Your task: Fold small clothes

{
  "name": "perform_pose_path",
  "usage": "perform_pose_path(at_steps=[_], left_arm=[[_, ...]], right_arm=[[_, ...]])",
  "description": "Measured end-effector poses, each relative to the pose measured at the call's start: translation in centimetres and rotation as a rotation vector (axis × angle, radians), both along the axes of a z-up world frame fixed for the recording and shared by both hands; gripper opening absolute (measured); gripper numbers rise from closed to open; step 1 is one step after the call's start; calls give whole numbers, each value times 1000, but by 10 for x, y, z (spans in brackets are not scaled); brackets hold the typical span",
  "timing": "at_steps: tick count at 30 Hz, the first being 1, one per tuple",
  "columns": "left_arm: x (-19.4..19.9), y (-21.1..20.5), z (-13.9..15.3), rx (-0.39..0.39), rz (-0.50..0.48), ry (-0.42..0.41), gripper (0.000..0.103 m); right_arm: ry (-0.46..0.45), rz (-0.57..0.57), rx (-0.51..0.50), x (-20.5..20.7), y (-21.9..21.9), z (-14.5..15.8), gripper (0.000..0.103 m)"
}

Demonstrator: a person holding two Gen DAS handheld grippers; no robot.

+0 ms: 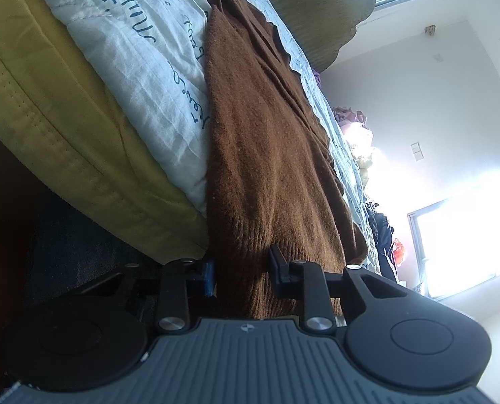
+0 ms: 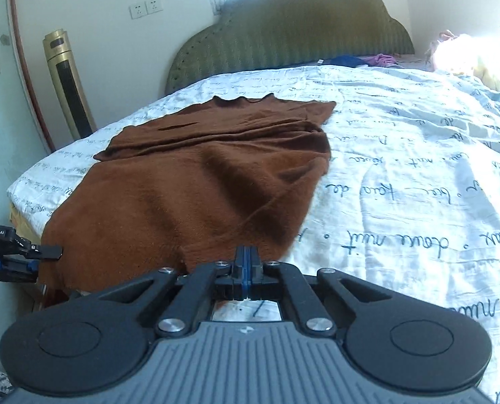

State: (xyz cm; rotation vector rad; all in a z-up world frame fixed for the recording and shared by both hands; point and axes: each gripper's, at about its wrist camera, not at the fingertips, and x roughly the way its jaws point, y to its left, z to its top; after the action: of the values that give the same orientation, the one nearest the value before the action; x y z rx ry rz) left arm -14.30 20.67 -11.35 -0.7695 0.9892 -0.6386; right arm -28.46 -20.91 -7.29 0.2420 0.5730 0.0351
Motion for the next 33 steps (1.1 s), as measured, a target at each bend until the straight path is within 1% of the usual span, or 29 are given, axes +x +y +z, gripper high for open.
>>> perform_pose_path(at_steps=[2, 4, 5, 6, 7, 8, 9, 10, 11, 12, 13, 14, 15, 16, 17, 18, 19, 20, 21, 22, 23, 24, 25, 27, 28, 29, 31, 33], left_arm=[[0, 0, 1, -2, -4, -2, 29], [0, -1, 5, 12, -10, -20, 28], [0, -3, 6, 27, -18, -23, 28], [0, -5, 9, 37, -28, -38, 28], [0, -7, 11, 45, -34, -50, 28], [1, -8, 11, 52, -37, -50, 29], [2, -9, 12, 53, -45, -48, 34], [2, -10, 13, 48, -51, -53, 37], [2, -10, 15, 51, -49, -57, 38], [2, -11, 17, 60, -50, -54, 40], [2, -11, 19, 67, -58, -51, 46], [1, -11, 23, 75, -62, -52, 49], [-2, -9, 30, 90, -58, -64, 53], [-5, -7, 38, 106, -52, -80, 58], [-9, -6, 50, 127, -50, -105, 62], [-13, -5, 64, 146, -46, -146, 76], [-15, -5, 76, 162, -37, -184, 90], [-16, -7, 90, 187, -27, -225, 94], [-16, -12, 102, 208, -27, -253, 95], [-15, -17, 113, 216, -38, -278, 95], [-15, -22, 124, 219, -43, -308, 95], [-16, -30, 134, 224, -42, -332, 96], [-16, -36, 140, 225, -46, -348, 100], [-12, -52, 144, 235, -70, -364, 101], [-8, -58, 139, 240, -82, -367, 101], [-3, -64, 131, 253, -82, -353, 101], [8, -76, 105, 277, -94, -295, 100], [19, -80, 79, 325, -85, -218, 98]], right_arm=[[14, -38, 42, -9, -14, 1, 0], [37, -107, 35, -17, -23, 3, 1], [38, -122, 32, -19, -23, 6, 2], [34, -106, 30, -17, -20, 8, 4], [13, -91, 5, -14, -13, 12, 16], [-22, -69, -51, -11, -1, 15, 47], [-48, -31, -109, -5, 13, 16, 69], [-71, 0, -151, 0, 26, 16, 100], [-89, 33, -180, 6, 38, 15, 101], [-93, 81, -193, 13, 48, 13, 101], [-94, 96, -222, 18, 57, 12, 100], [-93, 88, -261, 23, 65, 9, 95], [-75, 108, -275, 28, 70, 6, 92], [-55, 132, -270, 32, 72, 3, 92], [-48, 138, -259, 34, 73, 0, 87], [-33, 137, -260, 36, 73, -4, 82], [-2, 136, -266, 41, 73, -8, 70], [23, 127, -263, 43, 70, -13, 49], [24, 120, -233, 43, 65, -15, 42], [19, 112, -193, 43, 60, -15, 37], [21, 110, -165, 43, 56, -15, 37], [24, 106, -158, 43, 55, -15, 36], [24, 100, -143, 42, 53, -15, 35], [22, 94, -76, 40, 46, -16, 29], [25, 88, -52, 39, 44, -17, 28], [27, 80, -17, 38, 38, -17, 28], [29, 65, 38, 35, 30, -19, 28], [25, 55, 77, 34, 22, -19, 28]])
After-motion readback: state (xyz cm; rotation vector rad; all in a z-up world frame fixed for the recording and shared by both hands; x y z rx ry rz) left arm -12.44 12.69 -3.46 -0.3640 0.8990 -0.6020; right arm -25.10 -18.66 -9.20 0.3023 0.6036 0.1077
